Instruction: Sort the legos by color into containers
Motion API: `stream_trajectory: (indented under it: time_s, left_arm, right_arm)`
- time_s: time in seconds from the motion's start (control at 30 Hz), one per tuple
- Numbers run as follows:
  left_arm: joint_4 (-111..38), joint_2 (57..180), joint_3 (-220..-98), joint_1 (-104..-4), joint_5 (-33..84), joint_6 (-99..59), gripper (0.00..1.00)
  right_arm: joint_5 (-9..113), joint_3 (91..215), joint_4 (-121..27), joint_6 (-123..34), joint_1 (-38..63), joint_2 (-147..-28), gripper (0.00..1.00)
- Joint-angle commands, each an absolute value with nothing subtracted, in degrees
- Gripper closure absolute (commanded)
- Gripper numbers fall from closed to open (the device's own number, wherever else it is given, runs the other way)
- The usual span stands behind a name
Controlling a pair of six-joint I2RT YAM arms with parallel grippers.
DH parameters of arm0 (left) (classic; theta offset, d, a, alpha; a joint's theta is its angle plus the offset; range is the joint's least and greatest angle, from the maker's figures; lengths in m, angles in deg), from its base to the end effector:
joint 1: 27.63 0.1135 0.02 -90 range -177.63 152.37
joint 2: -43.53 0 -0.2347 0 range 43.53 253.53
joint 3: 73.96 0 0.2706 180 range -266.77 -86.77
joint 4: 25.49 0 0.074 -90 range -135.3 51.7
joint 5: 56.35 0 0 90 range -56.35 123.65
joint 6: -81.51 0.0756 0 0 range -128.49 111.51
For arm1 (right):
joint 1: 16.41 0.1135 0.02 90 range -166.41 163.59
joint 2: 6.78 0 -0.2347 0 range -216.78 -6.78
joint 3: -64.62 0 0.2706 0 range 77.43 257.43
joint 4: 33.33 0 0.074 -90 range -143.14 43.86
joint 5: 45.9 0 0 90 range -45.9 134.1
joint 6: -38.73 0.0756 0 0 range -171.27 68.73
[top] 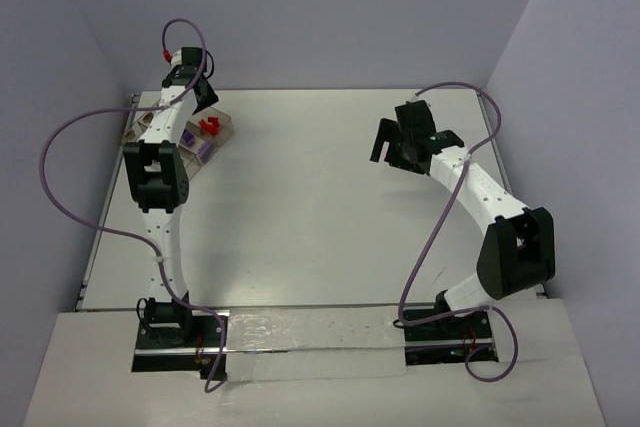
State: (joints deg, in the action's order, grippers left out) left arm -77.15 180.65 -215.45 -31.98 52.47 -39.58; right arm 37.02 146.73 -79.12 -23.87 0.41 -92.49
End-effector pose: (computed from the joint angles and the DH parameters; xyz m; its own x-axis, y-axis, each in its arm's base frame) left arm 0.5608 -0.0182 0.1869 -0.5518 -0.4482 -0.7033 -0.5037 0.8512 -0.1473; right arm 0.3564 0.0980 0.2174 -0.7420 0.2528 -0.6209 0.1477 0.9651 0.2165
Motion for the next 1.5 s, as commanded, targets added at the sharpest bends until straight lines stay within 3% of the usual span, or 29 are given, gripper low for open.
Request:
stream_trajectory:
  time_s: [0.0, 0.37, 0.53, 0.7, 0.9, 1.2, 1.47]
  left_arm:
    - [-74.68, 177.42, -216.06, -31.68, 51.58, -38.90, 0.50]
    - [-73.02, 159.04, -202.54, -35.63, 50.61, -38.72, 0.47]
    - [-73.12, 148.55, -192.41, -43.71, 50.09, -39.17, 0.26]
    - [-73.72, 142.62, -183.53, -49.01, 47.10, -41.24, 0.19]
    - [-73.11, 138.43, -176.24, -51.23, 44.19, -43.59, 0.19]
    - [-74.63, 139.21, -177.86, -51.54, 44.79, -43.15, 0.20]
    - [-74.78, 140.09, -178.86, -51.63, 45.07, -43.12, 0.20]
  right_arm:
    - [35.50, 149.41, -79.45, -24.11, 0.90, -92.48, 0.09]
    - [31.62, 148.88, -77.70, -23.06, -0.86, -94.31, 0.08]
    - [31.78, 154.19, -76.07, -23.54, -4.04, -102.83, 0.08]
    - [34.10, 162.51, -77.36, -24.20, -7.16, -113.62, 0.07]
    - [36.10, 172.95, -80.82, -26.98, -7.76, -124.68, 0.07]
    - [37.74, 182.08, -84.09, -29.63, -7.89, -134.26, 0.05]
    - [40.74, 180.38, -83.94, -29.80, -7.11, -133.36, 0.09]
